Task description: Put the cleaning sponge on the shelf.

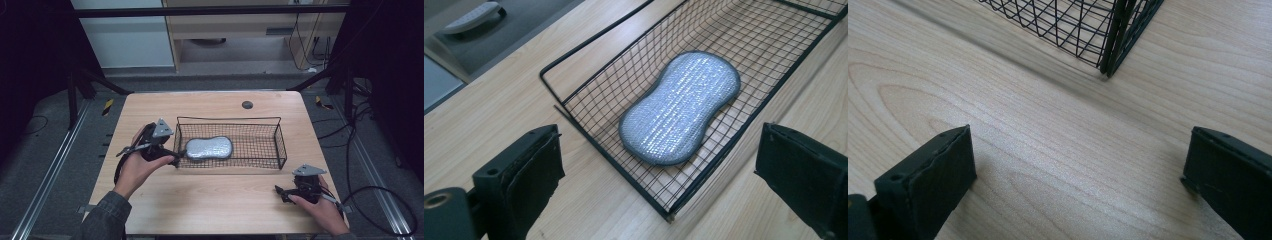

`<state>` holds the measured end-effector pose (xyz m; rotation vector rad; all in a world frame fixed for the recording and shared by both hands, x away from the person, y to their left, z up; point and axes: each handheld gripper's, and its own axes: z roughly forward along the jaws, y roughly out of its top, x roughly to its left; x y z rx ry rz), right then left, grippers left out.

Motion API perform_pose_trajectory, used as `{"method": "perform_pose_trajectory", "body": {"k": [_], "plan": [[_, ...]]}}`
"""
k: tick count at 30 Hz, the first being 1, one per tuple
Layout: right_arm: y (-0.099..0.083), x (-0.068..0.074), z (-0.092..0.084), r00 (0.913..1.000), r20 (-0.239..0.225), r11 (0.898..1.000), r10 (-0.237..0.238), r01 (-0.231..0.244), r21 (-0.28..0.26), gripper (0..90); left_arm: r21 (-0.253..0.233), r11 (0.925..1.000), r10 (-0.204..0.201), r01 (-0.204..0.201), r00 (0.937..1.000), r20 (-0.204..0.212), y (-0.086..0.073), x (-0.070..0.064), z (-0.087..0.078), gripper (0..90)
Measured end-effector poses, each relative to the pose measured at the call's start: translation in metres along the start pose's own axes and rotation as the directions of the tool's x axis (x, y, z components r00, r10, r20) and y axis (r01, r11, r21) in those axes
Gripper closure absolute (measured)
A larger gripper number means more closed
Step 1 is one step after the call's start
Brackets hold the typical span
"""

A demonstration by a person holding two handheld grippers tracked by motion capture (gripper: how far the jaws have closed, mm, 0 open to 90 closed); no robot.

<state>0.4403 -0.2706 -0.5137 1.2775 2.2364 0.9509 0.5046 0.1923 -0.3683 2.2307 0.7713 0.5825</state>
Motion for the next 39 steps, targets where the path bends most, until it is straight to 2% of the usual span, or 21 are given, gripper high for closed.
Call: {"method": "perform_pose_trajectory", "body": {"k": [1,7,10,13,15,18,20,22,26,27,31,39], "plan": [[0.0,0.0,0.0,1.0,0.0,1.0,0.0,0.0,0.0,0.4,0.0,1.0,0.0,0.0,1.0,0.0,0.0,0.0,0.0,4.1],[0.0,0.0,0.0,1.0,0.001,1.0,0.0,0.0,0.0,0.4,0.006,0.9979,-0.064,0.064,0.9978,-0.016,-0.026,0.015,-0.003,4.1],[0.0,0.0,0.0,1.0,0.0,1.0,0.0,0.0,0.0,0.4,0.014,0.9956,-0.092,0.092,0.9953,-0.03,-0.039,0.02,-0.003,4.0],[0.0,0.0,0.0,1.0,0.0,1.0,0.0,0.0,0.0,0.4,0.003,0.9904,-0.138,0.138,0.9903,-0.018,-0.05,0.028,-0.005,3.9],[0.0,0.0,0.0,1.0,0.0,1.0,0.0,0.0,0.0,0.4,0.02,0.9902,-0.138,0.139,0.9895,-0.044,-0.056,0.032,-0.006,4.0],[0.0,0.0,0.0,1.0,0.001,1.0,0.001,-0.001,0.0,0.4,0.025,0.9873,-0.156,0.157,0.9867,-0.046,-0.063,0.036,-0.005,4.0],[0.0,0.0,0.0,1.0,0.002,1.0,0.001,-0.001,0.0,0.4,0.052,0.9853,-0.159,0.163,0.9849,-0.07,-0.074,0.043,-0.002,4.1],[0.0,0.0,0.0,1.0,0.002,1.0,0.002,-0.002,0.0,0.4,0.053,0.9798,-0.189,0.193,0.9797,-0.067,-0.081,0.047,0.0,4.1],[0.0,0.0,0.0,1.0,0.002,1.0,0.001,-0.001,0.0,0.4,0.065,0.9745,-0.21,0.215,0.9747,-0.078,-0.092,0.051,0.004,4.5],[0.0,0.0,0.0,1.0,0.002,1.0,0.002,-0.002,0.0,0.4,0.077,0.9708,-0.221,0.227,0.9716,-0.085,-0.099,0.053,0.007,4.4],[0.0,0.0,0.0,1.0,0.002,1.0,0.002,-0.002,0.0,0.4,0.104,0.9665,-0.225,0.235,0.9697,-0.094,-0.111,0.056,0.012,4.4],[0.0,0.0,0.0,1.0,0.003,1.0,0.002,-0.002,0.0,0.4,0.137,0.9518,-0.262,0.275,0.9596,-0.102,-0.132,0.063,0.024,4.4]]}}
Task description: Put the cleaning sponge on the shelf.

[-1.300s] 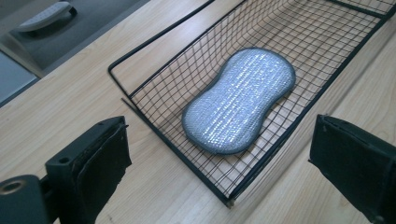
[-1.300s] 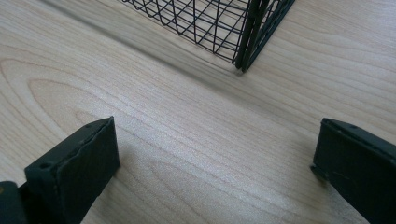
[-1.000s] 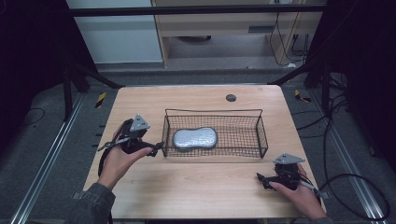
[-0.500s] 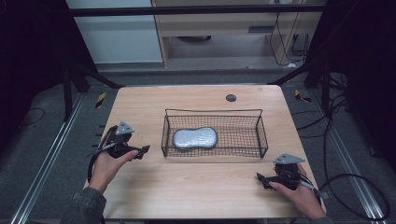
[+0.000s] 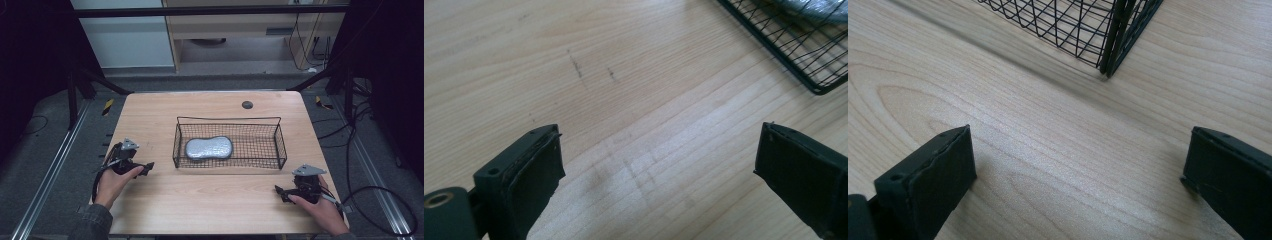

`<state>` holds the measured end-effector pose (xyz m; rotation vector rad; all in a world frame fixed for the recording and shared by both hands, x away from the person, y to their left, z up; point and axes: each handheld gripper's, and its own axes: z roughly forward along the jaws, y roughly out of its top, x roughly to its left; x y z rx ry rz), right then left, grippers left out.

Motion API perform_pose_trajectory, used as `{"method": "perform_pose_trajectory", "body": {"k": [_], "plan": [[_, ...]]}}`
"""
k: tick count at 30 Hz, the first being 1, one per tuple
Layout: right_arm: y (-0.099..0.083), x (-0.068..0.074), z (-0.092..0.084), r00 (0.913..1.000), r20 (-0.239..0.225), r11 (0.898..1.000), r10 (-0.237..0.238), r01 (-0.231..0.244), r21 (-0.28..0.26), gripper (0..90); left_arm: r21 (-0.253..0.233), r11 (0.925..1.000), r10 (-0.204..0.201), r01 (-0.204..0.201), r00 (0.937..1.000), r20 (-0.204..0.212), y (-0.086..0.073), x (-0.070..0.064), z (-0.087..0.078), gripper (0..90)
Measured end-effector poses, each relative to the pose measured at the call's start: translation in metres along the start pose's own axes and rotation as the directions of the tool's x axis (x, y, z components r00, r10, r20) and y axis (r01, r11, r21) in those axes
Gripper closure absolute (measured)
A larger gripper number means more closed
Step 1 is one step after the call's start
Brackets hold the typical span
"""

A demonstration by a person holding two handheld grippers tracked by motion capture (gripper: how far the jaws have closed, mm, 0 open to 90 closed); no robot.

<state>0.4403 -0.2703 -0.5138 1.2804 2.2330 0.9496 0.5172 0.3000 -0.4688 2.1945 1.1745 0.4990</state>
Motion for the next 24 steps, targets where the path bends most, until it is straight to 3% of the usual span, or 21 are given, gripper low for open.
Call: {"method": "perform_pose_trajectory", "body": {"k": [10,20,24], "plan": [[0.0,0.0,0.0,1.0,0.0,1.0,0.001,-0.001,0.0,0.4,0.005,0.9994,-0.035,0.035,0.9993,-0.011,-0.006,0.006,0.016,4.1],[0.0,0.0,0.0,1.0,0.0,1.0,0.001,-0.001,0.0,0.4,-0.019,0.998,-0.06,0.06,0.9982,-0.005,-0.014,0.007,0.032,3.6],[0.0,0.0,0.0,1.0,0.0,1.0,0.001,-0.001,0.0,0.4,-0.043,0.9974,-0.059,0.058,0.998,-0.019,-0.017,0.008,0.034,1.8]]}}
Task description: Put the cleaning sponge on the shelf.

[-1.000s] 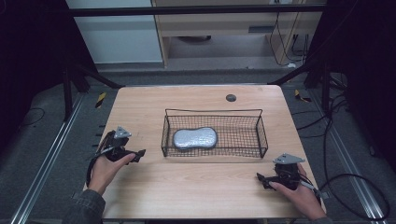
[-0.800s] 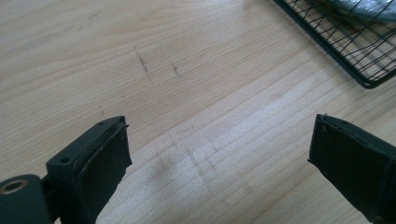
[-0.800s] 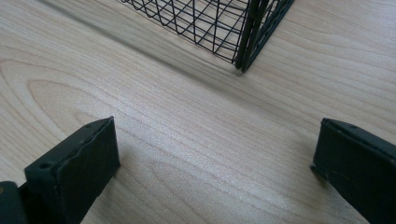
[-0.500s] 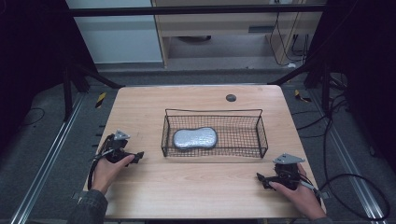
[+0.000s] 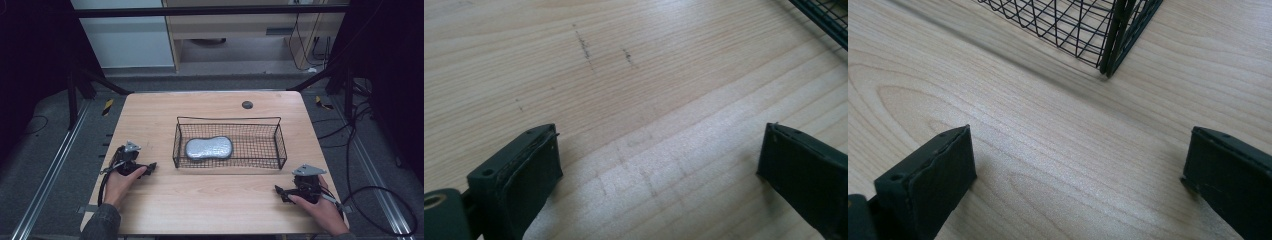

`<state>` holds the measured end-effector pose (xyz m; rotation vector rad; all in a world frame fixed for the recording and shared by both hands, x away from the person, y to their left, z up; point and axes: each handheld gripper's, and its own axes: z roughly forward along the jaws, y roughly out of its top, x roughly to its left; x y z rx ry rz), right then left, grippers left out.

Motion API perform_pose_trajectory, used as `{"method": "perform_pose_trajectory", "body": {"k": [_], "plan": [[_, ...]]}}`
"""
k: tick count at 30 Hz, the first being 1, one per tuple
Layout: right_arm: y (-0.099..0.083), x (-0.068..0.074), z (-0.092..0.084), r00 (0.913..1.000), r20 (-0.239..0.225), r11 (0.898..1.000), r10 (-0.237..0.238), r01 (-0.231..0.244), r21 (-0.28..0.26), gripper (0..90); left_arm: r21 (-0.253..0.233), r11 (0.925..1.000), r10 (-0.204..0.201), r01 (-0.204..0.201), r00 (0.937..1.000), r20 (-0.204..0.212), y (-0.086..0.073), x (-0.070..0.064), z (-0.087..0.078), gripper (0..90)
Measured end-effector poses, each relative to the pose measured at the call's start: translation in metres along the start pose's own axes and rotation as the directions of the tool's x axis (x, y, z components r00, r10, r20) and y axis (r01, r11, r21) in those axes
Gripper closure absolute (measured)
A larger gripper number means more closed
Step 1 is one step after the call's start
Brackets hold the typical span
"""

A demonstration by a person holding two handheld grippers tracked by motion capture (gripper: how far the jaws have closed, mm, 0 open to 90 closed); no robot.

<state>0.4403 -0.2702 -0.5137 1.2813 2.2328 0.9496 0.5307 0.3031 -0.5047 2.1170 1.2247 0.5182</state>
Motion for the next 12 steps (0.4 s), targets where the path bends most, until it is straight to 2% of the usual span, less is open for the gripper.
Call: {"method": "perform_pose_trajectory", "body": {"k": [2,12], "plan": [[0.0,0.0,0.0001,1.0,0.001,1.0,0.001,-0.001,0.0,0.4,-0.032,0.9995,-0.006,0.006,1.0,-0.005,-0.003,0.0016,0.0014,0.0],[0.0002,0.0002,0.0002,1.0,0.002,1.0,0.001,-0.001,0.0,0.4,-0.032,0.9995,-0.008,0.008,0.9999,-0.007,-0.003,0.0016,0.0014,0.0]]}}
